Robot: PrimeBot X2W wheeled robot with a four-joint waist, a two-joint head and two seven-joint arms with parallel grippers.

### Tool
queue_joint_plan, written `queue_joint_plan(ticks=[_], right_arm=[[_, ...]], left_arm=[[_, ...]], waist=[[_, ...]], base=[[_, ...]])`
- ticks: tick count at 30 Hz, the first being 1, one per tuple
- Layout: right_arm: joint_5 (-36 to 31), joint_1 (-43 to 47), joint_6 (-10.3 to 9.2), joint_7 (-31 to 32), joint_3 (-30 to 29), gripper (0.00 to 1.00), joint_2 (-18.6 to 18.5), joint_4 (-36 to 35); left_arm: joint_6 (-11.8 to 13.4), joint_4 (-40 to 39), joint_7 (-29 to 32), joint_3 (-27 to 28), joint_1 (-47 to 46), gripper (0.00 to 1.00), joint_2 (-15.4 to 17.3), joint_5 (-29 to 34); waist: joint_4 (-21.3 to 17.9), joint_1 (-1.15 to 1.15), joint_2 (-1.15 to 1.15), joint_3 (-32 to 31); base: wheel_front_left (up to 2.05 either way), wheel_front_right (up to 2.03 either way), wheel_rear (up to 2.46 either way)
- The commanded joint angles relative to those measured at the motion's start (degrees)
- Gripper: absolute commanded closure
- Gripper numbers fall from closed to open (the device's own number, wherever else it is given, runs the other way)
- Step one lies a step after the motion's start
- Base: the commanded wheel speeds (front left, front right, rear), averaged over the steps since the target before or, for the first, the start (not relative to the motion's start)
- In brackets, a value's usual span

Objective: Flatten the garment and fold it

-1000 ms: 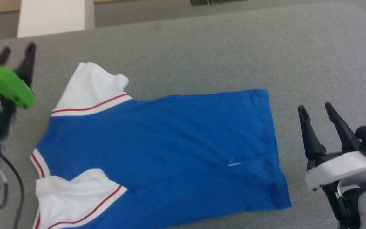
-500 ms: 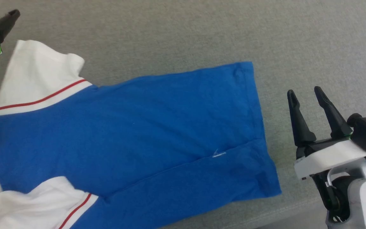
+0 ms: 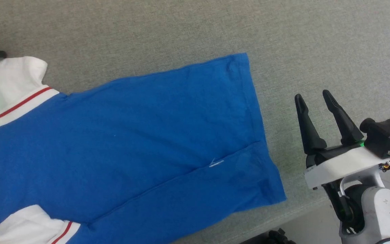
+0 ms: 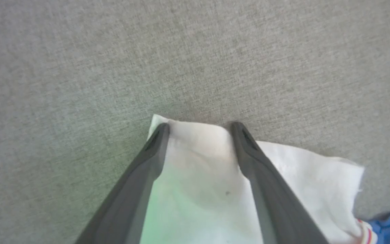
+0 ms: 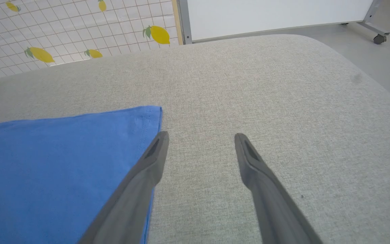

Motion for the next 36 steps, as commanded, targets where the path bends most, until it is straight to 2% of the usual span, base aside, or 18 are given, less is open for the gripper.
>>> queue_joint_plan(ticks=[1,8,13,20,25,28,36], right_arm=[[0.41,-1.11,-0.08,-0.60,0.13,0.00,0.20,0.15],[0.54,-2.52,-0.08,0.19,0.60,0.00,0.20,-0.04],[2.15,-5.87,-0.08,3.21,1.10,0.00,-1.77,0.99],[11.90,-13.67,-0.08,17.25,5.62,0.00,-8.23,8.73],[17.69,-19.99,-0.08,27.05,8.87,0.00,-11.44,15.35],[19.73,-24.11,-0.08,32.26,10.45,0.00,-12.42,19.55],[20.54,-33.48,-0.08,38.92,13.56,0.00,-12.98,30.86]], left_arm=[[0.92,2.84,3.43,-2.16,5.00,1.00,-0.75,-0.54],[2.08,1.29,1.60,-1.25,5.42,1.00,-0.58,-0.89],[2.16,0.76,-1.47,-1.06,4.17,1.00,-0.95,0.08],[0.74,0.15,-8.75,-1.14,0.81,1.00,-3.73,1.74],[-0.48,0.23,-12.71,-0.95,-0.95,1.00,-6.05,1.62],[-1.18,0.01,-14.22,-1.01,-1.79,1.00,-6.61,1.73],[-2.57,-0.64,-16.57,-1.22,-3.82,1.00,-7.17,1.86]], waist=[[-0.42,0.00,0.69,0.49],[-0.36,0.00,0.69,-0.08],[1.27,0.00,0.69,-2.78],[5.42,0.00,0.69,-6.21],[8.18,0.00,0.69,-6.56],[9.43,0.00,0.69,-5.79],[11.90,0.00,0.69,-3.38]], base=[[0.00,0.00,0.00],[0.00,0.00,0.00],[0.00,0.00,0.00],[0.00,0.00,0.00],[0.00,0.00,0.00],[0.00,0.00,0.00],[0.00,0.00,0.00]])
